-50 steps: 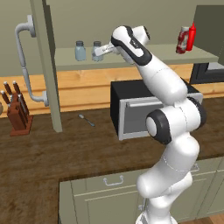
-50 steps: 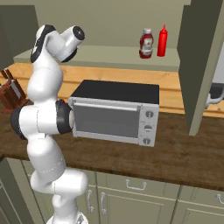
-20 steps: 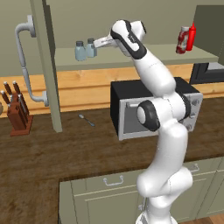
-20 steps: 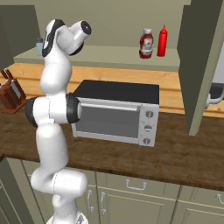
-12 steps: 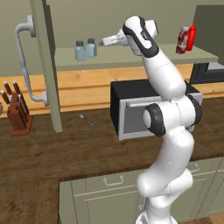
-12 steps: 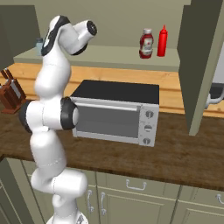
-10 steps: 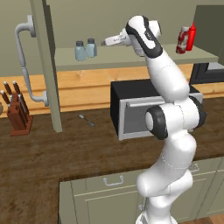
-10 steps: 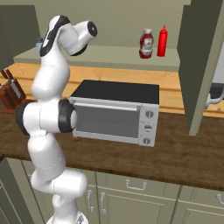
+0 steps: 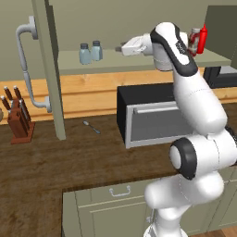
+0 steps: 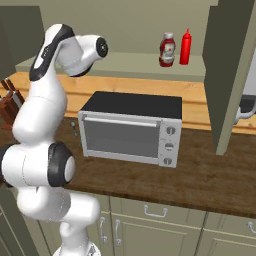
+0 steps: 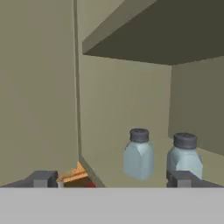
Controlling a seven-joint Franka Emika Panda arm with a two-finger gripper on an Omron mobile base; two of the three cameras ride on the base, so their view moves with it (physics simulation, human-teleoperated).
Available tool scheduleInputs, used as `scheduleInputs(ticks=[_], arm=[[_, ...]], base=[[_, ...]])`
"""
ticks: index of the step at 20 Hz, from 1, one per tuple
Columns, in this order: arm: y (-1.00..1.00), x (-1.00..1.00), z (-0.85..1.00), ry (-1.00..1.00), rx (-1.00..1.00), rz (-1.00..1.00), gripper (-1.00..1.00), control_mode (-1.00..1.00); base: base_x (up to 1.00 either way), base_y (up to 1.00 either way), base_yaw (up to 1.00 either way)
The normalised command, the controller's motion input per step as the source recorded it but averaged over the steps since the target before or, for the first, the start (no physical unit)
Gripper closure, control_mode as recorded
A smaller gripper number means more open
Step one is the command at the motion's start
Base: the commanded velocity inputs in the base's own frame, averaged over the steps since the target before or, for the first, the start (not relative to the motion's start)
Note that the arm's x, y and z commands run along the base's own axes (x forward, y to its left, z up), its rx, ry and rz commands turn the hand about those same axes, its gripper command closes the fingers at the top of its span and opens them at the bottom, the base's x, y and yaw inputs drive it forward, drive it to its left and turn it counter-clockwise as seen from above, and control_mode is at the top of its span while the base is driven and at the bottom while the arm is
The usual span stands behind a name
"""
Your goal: Put the shaker and condiment bottle from the counter next to their counterparts in the cabinet.
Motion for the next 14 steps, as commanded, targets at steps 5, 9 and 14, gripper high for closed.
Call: scheduleInputs(ticks=[5,9,14], arm=[[-0.19,-1.00,0.25,-0.09,0.14,-0.04,-1.00,-1.00],[-0.25,-1.00,0.25,-0.05,0.15,-0.12,-1.00,-1.00],[-0.23,-1.00,0.29,-0.02,0.16,-0.23,-1.00,-1.00]], base=[[0.00,0.00,0.00],[0.00,0.00,0.00],[0.00,0.00,0.00]])
